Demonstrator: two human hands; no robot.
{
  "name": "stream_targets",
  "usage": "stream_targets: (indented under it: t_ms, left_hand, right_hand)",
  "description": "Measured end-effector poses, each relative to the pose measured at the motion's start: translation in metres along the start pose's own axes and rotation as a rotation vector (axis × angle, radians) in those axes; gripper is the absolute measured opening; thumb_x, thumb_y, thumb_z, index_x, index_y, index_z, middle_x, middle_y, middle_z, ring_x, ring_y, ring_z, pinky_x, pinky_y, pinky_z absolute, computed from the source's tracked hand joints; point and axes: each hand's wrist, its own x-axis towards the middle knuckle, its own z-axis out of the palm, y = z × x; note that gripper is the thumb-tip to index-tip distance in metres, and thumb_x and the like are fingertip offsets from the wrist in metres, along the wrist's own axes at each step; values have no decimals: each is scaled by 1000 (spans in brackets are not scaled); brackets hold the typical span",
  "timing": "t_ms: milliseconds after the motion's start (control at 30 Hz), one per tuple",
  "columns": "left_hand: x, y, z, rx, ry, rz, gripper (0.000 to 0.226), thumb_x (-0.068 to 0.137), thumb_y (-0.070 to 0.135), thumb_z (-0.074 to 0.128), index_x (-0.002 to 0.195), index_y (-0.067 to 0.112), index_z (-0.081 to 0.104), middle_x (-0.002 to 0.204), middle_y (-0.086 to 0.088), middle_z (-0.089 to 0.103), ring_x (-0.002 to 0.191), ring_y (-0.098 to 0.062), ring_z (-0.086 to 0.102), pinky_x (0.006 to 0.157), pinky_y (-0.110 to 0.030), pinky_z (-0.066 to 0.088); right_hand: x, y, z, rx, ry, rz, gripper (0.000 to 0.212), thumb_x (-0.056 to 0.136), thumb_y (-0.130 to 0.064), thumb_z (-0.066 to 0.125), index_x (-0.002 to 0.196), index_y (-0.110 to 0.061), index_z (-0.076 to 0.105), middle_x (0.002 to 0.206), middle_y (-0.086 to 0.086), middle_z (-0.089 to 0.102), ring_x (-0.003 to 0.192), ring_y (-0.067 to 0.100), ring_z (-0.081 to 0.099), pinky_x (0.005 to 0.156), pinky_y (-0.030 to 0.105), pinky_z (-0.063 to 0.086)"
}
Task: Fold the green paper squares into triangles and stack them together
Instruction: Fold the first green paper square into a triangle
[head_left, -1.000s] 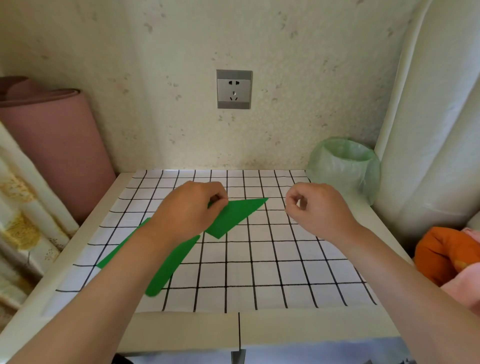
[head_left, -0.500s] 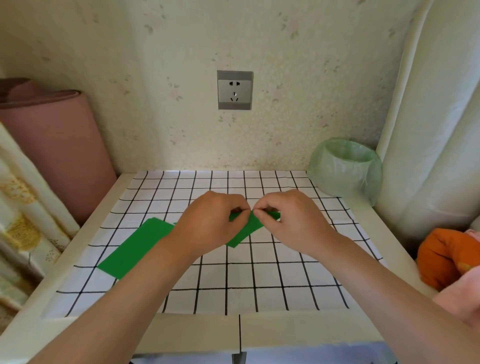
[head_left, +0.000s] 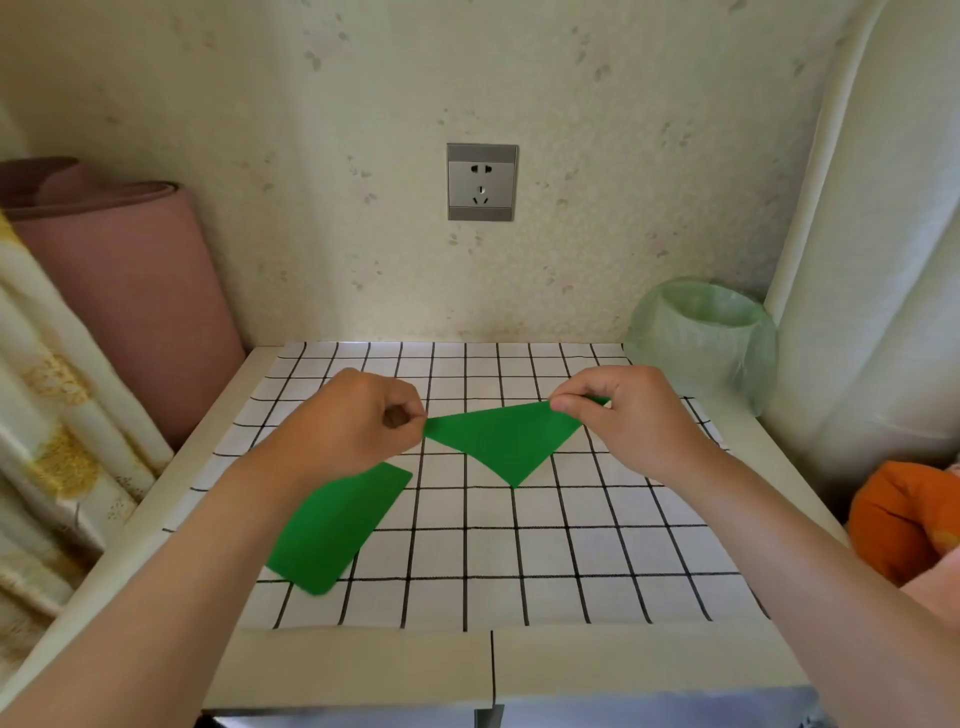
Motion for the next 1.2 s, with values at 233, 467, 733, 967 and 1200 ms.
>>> stream_targets:
  t_ms: [233, 467, 733, 967, 1200]
  left_hand:
    - [-2, -27, -20, 229, 34, -192, 14, 89, 22, 64, 78, 28, 69, 72, 12, 69, 69, -7, 65, 67, -31, 56]
    - [-8, 24, 10, -113, -74, -100, 29, 91, 46, 59, 119, 38, 66, 110, 28, 63, 92, 13, 56, 87, -16, 43]
    - [10, 30, 38, -328, -163, -213, 9, 89, 24, 67, 90, 26, 76, 83, 11, 74, 77, -2, 68, 71, -18, 50]
    - [19, 27, 41, -815, -84, -574, 13, 97, 18, 56, 103, 13, 66, 86, -2, 73, 64, -8, 68, 54, -20, 50]
    - [17, 27, 49, -1065, -135, -602, 23, 103, 16, 45, 115, 3, 60, 102, -15, 74, 86, -23, 72, 71, -33, 58]
  right_hand:
    - [5, -3, 6, 101, -97, 31, 16, 89, -14, 71, 84, -27, 78, 81, -14, 75, 77, 7, 71, 74, 16, 53]
    - [7, -16, 22, 134, -319, 21, 13, 88, -13, 72, 86, -25, 78, 80, -6, 75, 72, 19, 69, 72, 32, 58]
    - [4, -10, 28, -12, -70, -86, 39, 83, -29, 78, 118, -36, 64, 111, -17, 64, 106, 2, 58, 99, 33, 47]
    - [-4, -8, 28, -185, -51, -259, 50, 77, 7, 57, 101, -36, 65, 138, -12, 45, 131, 9, 39, 110, 37, 33]
    - [-10, -8, 35, -233, -180, -221, 27, 74, -37, 82, 96, -40, 67, 143, -15, 42, 136, 8, 30, 112, 33, 21]
